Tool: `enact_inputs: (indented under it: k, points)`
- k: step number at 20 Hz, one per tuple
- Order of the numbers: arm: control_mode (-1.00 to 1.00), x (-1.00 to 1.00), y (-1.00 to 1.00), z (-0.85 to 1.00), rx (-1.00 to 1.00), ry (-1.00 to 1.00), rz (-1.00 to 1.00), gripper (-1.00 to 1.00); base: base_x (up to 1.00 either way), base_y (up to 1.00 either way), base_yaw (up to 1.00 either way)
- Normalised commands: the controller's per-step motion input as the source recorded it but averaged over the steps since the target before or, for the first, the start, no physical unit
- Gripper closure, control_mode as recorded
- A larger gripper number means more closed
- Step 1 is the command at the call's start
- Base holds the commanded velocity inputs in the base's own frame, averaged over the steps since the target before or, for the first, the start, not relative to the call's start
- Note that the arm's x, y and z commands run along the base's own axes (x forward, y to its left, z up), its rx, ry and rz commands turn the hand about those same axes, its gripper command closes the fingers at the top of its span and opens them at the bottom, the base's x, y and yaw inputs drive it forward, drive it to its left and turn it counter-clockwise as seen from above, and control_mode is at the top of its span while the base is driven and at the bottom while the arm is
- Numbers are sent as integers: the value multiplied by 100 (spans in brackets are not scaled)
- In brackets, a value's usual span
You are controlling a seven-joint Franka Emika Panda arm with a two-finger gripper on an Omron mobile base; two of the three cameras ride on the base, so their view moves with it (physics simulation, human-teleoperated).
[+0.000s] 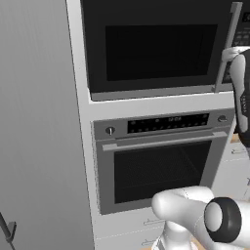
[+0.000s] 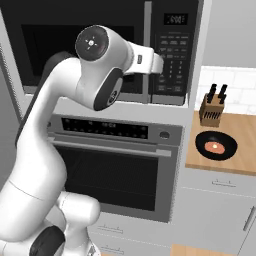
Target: Open the microwave, place the bowl with waffle inside the microwave, then close the microwave door and turn it on.
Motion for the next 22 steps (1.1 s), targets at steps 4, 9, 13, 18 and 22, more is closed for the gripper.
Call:
enact_inputs:
  k: [4,9,13,18,22]
  points:
    - [-100,48,-1,0,0,1,0,-100,0,0,0]
    - [-100,43,-28,-5,5,0,3,-100,0,0,0]
    - [-100,48,-10,-16,3,0,2,-100,0,0,0]
    - [-100,57,0,-21,0,0,0,-100,0,0,0]
    - [-100,62,0,-18,0,0,0,-100,0,0,0]
